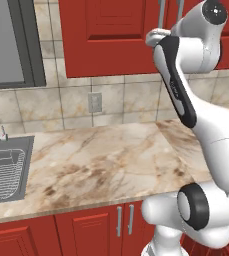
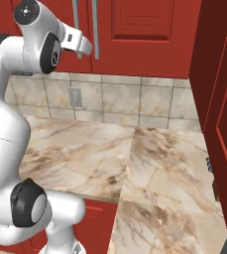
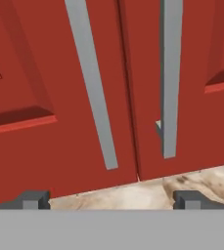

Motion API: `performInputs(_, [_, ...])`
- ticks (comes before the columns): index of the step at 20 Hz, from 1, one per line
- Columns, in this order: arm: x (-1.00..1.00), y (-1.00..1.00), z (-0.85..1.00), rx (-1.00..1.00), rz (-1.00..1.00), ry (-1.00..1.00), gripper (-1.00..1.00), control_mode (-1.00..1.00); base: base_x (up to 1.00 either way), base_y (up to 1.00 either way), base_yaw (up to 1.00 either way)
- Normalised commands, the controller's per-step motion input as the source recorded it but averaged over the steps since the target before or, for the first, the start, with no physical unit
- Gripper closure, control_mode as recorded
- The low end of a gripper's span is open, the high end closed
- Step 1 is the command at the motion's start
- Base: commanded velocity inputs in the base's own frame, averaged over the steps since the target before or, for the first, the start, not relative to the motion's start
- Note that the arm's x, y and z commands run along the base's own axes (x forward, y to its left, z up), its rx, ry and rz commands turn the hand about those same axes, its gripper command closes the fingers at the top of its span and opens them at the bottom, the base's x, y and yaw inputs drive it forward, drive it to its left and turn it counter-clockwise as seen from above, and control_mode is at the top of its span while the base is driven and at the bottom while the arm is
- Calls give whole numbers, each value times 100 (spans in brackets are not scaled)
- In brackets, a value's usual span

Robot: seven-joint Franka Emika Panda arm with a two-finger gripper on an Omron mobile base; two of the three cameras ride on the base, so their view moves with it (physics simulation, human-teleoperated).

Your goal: Open the cabinet. Pick the sponge and place it next to the sink. Then close the cabinet.

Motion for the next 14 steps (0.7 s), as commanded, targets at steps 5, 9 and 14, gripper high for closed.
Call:
performInputs(5, [46, 0, -6, 0, 3, 0, -100, -100, 0, 0, 0])
performInputs(9, [42, 0, -12, 0, 4, 0, -100, -100, 0, 0, 0])
performInputs(14, [38, 0, -5, 0, 2, 0, -100, -100, 0, 0, 0])
